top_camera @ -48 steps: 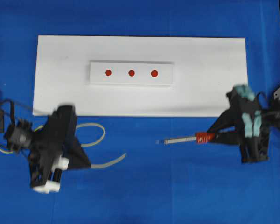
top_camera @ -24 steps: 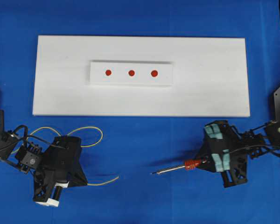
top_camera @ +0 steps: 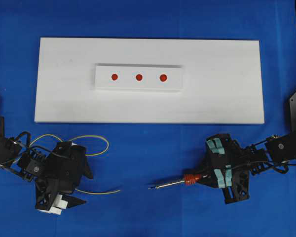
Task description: Touch the tip of the soldering iron to the tip of the solder at the mark.
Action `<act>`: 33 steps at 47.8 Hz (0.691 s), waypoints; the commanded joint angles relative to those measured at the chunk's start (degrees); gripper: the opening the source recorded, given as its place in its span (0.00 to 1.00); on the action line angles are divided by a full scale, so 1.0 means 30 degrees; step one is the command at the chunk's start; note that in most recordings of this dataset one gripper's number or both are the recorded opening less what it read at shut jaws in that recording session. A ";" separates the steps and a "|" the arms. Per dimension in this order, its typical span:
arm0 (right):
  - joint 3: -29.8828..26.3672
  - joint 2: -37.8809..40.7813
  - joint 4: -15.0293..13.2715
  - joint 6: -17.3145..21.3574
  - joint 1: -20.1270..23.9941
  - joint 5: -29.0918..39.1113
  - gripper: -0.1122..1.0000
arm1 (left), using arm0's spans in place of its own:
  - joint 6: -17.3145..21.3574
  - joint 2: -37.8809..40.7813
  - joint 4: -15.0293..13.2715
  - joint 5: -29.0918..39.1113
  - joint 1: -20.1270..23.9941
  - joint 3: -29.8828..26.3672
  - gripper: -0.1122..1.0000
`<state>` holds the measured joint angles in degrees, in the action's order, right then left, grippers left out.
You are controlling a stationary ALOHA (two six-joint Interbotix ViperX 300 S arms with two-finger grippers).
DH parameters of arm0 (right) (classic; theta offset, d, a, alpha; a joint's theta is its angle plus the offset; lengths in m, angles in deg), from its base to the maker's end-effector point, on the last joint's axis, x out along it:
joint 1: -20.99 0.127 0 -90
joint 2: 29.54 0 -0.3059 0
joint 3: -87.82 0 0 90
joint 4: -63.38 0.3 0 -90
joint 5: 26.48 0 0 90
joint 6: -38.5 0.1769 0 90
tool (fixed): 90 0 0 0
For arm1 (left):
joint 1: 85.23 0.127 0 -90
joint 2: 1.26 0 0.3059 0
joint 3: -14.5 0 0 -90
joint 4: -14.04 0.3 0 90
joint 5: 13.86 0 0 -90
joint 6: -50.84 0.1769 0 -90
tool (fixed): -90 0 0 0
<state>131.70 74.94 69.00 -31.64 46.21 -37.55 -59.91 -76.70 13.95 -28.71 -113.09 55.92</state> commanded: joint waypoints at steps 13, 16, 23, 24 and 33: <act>-0.0498 -0.3486 -0.0293 -0.0352 -0.0176 0.2080 0.92 | 0.0117 -0.3604 0.0059 0.3633 0.0176 -0.0908 0.77; -0.0557 -0.5010 -0.0703 -0.0352 -0.0322 0.2959 0.88 | 0.0176 -0.4541 0.0059 0.4453 0.0322 -0.1055 0.77; -0.0615 -0.8350 -0.1875 -0.0352 -0.1084 0.4893 0.85 | 0.0234 -0.6914 0.0234 0.6357 0.1260 -0.1260 0.77; -0.0615 -0.8760 -0.2051 -0.0352 -0.1260 0.5156 0.85 | 0.0234 -0.7236 0.0293 0.6533 0.1406 -0.1260 0.77; -0.0322 -1.2393 -0.3984 -0.0352 -0.3633 0.6504 0.85 | 0.2080 -1.0225 0.0410 0.7295 0.3340 -0.0762 0.77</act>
<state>131.00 41.89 59.16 -32.69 38.04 -18.92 -55.69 -103.68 15.01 -6.91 -104.92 53.81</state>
